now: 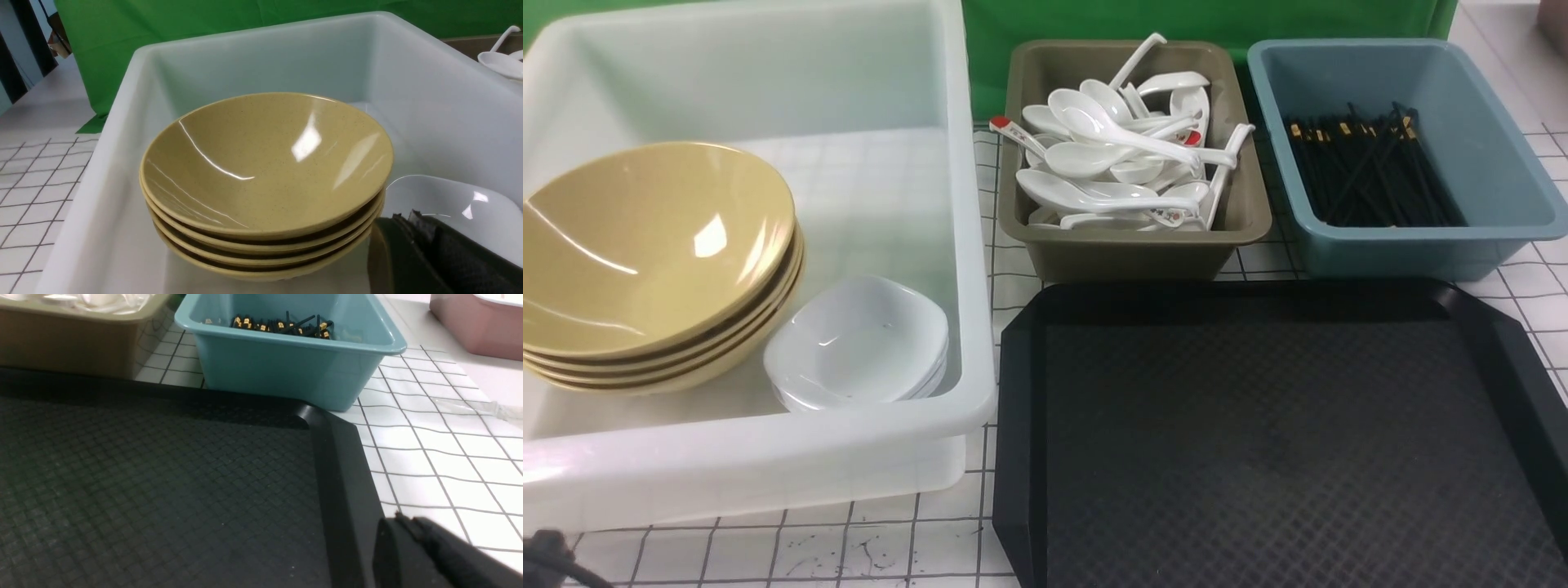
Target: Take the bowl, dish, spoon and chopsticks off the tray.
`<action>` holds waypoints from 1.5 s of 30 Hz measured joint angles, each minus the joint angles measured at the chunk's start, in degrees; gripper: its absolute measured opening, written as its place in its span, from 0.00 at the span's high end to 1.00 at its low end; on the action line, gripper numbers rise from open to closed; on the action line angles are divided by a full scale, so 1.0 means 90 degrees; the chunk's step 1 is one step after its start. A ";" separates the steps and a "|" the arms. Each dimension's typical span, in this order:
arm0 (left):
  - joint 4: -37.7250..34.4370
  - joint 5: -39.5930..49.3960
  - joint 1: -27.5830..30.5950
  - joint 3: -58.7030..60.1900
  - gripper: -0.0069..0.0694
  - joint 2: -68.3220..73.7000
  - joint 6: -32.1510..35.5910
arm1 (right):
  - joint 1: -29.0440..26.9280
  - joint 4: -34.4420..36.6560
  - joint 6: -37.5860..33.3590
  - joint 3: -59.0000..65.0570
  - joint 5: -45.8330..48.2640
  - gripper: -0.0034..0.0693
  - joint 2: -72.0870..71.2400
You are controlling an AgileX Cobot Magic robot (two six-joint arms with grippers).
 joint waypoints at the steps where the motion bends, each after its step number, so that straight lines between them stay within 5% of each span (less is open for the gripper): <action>1: -0.0368 0.0113 0.0138 0.0085 0.93 -0.0308 0.0148 | 0.0000 0.0000 0.0000 0.0000 0.0000 0.86 0.0000; 7: -0.2701 -0.0054 0.1071 0.0892 0.93 -0.1240 0.2134 | -0.0004 0.0000 0.0000 0.0000 0.0002 0.86 -0.0005; 12: -0.3328 -0.0033 0.1231 0.1724 0.93 -0.1247 0.2541 | -0.0004 -0.0002 0.0000 0.0000 0.0007 0.85 -0.0005; 45: -0.3512 -0.0169 0.1200 0.1764 0.93 -0.1252 0.2835 | -0.0004 -0.0009 0.0000 0.0000 0.0007 0.80 -0.0005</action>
